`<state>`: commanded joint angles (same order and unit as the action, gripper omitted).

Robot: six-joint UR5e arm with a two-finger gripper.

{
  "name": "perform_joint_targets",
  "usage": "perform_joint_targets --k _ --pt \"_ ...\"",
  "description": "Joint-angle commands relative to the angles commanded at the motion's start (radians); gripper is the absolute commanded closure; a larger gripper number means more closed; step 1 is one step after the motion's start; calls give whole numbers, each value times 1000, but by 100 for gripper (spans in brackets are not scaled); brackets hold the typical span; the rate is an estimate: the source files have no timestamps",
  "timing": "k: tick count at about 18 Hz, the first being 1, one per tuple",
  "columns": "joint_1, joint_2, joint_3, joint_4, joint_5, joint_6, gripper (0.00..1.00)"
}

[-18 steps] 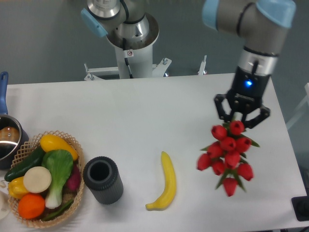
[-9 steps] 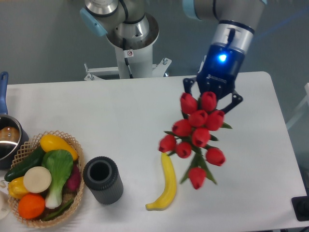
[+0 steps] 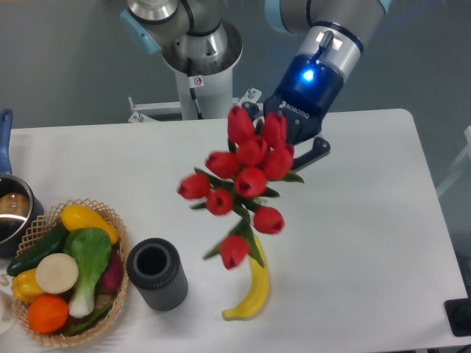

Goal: Insert the flowers into the vase
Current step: 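Lift the red tulips and carry them toward the black vase, then lower the tulip stems down into the black vase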

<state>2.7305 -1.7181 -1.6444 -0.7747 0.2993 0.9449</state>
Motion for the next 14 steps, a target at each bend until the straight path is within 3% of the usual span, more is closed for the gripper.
perform_joint_targets --k 5,10,14 --pt "-11 -12 0 0 -93 0 100" --pt "-78 -93 77 0 -187 9 100" --pt "-140 -139 86 0 -227 9 100"
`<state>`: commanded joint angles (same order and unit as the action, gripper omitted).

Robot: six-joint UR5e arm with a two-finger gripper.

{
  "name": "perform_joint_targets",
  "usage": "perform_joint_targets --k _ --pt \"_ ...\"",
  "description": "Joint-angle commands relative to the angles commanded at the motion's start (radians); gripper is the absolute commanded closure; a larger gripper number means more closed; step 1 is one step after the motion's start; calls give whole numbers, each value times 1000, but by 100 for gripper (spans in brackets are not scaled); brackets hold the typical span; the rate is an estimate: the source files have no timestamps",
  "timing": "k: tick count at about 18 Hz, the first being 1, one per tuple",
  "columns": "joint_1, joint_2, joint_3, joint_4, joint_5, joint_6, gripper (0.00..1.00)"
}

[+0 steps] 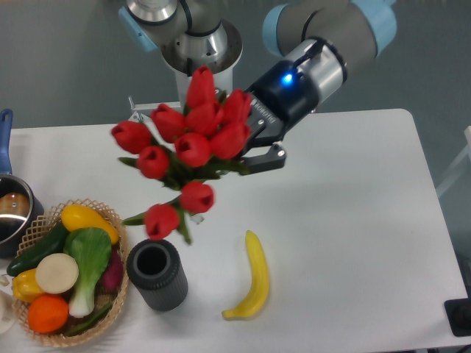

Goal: Insert the flowers into the vase
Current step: 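Lower the tulip stems down into the black vase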

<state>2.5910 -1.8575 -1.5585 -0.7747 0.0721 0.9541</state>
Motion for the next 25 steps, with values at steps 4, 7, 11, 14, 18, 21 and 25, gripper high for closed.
perform_joint_targets --k 4,7,11,14,18,21,25 --pt "-32 -60 24 0 -6 23 100" --pt "-48 -100 54 0 -9 25 100" --pt "-51 -120 55 0 -9 35 100" --pt "-52 -127 54 0 -9 37 100" --pt "-64 -149 41 2 -6 48 99" --pt "-80 -172 26 2 0 75 98" --pt "-80 -181 0 0 3 112 97"
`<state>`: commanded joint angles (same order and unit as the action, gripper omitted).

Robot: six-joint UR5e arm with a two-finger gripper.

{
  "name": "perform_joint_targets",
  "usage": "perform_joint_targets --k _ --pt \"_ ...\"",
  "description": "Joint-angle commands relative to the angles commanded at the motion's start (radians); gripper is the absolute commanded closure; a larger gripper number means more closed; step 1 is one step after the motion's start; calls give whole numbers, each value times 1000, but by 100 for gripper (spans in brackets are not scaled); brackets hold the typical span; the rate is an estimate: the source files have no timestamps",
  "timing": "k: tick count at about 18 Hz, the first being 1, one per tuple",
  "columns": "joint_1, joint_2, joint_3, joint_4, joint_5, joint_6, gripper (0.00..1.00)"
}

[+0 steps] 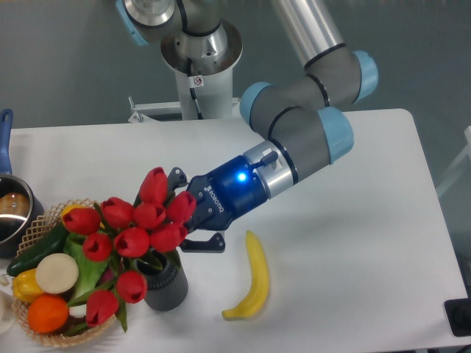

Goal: Insert the flowers into the vase
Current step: 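Lower the tulip stems down into the black vase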

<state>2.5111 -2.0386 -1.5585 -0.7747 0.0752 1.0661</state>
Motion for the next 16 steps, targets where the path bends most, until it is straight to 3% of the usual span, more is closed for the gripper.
perform_joint_targets --k 4,11,16 --pt "2 0 -52 2 6 8 96" --pt "2 -23 -173 0 55 193 92" --pt "2 -35 -227 5 103 227 87"
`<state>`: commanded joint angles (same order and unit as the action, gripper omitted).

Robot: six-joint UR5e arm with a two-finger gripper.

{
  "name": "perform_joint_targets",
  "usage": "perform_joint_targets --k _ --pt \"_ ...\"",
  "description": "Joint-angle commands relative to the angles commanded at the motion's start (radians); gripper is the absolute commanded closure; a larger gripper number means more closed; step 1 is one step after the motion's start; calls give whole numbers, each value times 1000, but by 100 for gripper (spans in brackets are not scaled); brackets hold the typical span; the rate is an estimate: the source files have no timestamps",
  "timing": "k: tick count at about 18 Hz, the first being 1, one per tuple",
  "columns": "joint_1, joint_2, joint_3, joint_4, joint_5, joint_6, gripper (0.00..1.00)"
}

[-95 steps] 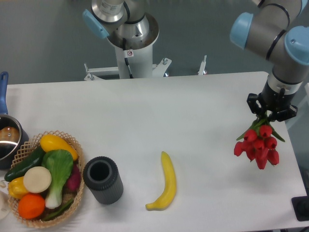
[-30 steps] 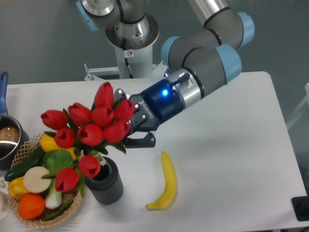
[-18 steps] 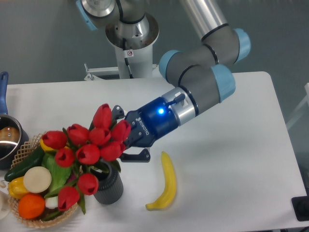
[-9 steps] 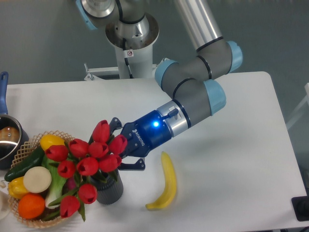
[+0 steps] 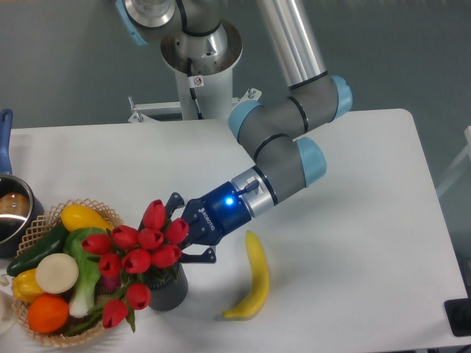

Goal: Insert the flowers into the vase
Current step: 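Lower the tulip stems down into the black vase, then open the gripper to release the tulips and lift away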

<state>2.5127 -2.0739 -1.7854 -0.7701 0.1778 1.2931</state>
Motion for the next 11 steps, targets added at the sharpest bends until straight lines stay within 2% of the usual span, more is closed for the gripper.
perform_joint_targets --k 1,3,4,5,7,8,11 --pt "0 0 -8 0 23 12 84" --pt "2 3 -11 -2 49 11 70" --pt "2 6 -11 -2 51 8 59" --pt "6 8 -12 -2 51 8 45" --pt "14 11 -29 -2 58 11 4" --pt "21 12 -37 -3 68 12 0" --pt "41 41 -46 -5 101 6 0"
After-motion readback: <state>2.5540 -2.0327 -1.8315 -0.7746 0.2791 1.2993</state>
